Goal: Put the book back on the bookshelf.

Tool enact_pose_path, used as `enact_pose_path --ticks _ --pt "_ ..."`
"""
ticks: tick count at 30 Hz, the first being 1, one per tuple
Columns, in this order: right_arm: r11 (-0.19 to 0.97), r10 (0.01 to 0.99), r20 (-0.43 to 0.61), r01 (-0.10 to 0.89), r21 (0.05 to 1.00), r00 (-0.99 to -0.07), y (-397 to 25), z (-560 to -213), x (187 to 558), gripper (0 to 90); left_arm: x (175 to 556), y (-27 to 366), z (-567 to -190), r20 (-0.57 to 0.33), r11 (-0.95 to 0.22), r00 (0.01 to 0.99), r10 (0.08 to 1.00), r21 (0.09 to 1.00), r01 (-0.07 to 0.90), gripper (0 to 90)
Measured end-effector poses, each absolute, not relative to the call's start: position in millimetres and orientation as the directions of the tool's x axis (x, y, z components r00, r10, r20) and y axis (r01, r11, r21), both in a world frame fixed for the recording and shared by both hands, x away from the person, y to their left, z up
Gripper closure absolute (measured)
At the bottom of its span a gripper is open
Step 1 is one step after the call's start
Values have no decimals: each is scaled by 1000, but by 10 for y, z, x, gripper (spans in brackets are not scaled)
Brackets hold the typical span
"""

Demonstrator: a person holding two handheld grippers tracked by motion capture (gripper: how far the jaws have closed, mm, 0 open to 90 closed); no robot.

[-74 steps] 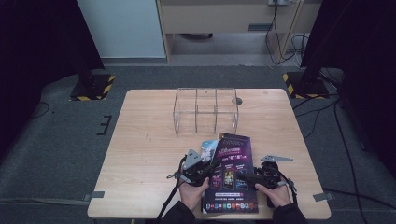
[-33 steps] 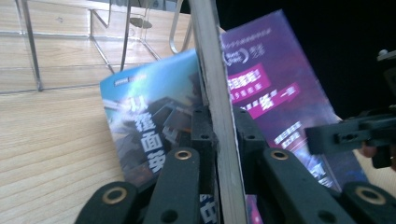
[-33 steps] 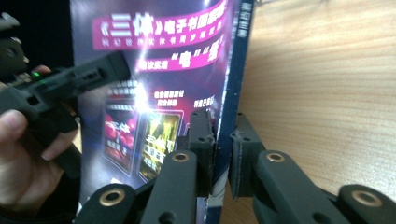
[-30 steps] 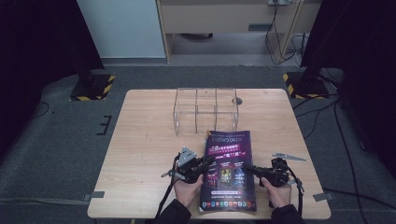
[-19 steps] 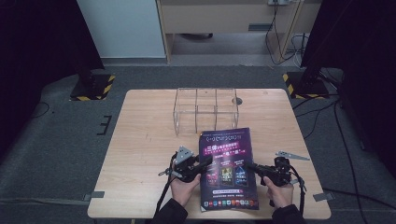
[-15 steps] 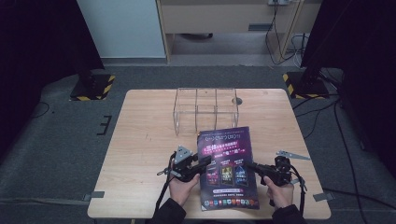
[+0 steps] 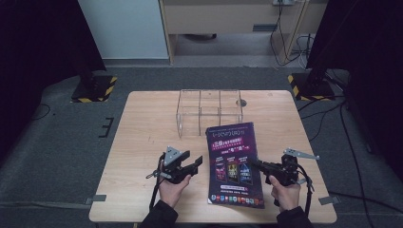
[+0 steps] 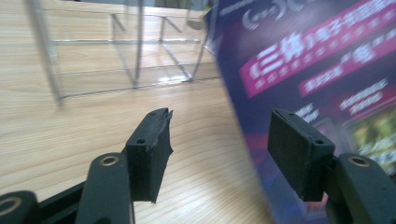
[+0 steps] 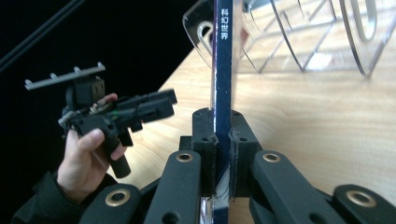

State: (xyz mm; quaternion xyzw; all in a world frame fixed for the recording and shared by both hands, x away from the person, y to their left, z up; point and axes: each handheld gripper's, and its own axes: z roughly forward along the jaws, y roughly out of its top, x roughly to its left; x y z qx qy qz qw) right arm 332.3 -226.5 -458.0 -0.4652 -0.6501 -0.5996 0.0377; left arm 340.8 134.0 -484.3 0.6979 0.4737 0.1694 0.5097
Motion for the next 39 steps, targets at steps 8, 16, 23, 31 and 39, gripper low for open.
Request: enact_pose_path --ticks 8,16,23,31,39 --pt "-163 566 576 605 779 -590 -2203 -4368 3359 846 3307 1623 -4950 -198 -70 459 866 861 504 345" --pt "-162 586 533 556 815 -610 -2146 -4173 3381 846 3237 1903 -5059 -152 -100 399 904 833 544 294" --pt "-167 613 486 499 850 -623 -2114 -3973 3405 846 3220 2076 -5166 -111 -124 351 930 803 583 247" --pt "-189 627 460 450 873 -628 -2089 -3832 3460 846 3277 2144 -5282 -72 -157 324 943 763 627 215" --pt "-212 646 428 391 896 -632 -2085 -3655 3497 845 3299 2198 -5321 -29 -177 301 953 752 634 196"
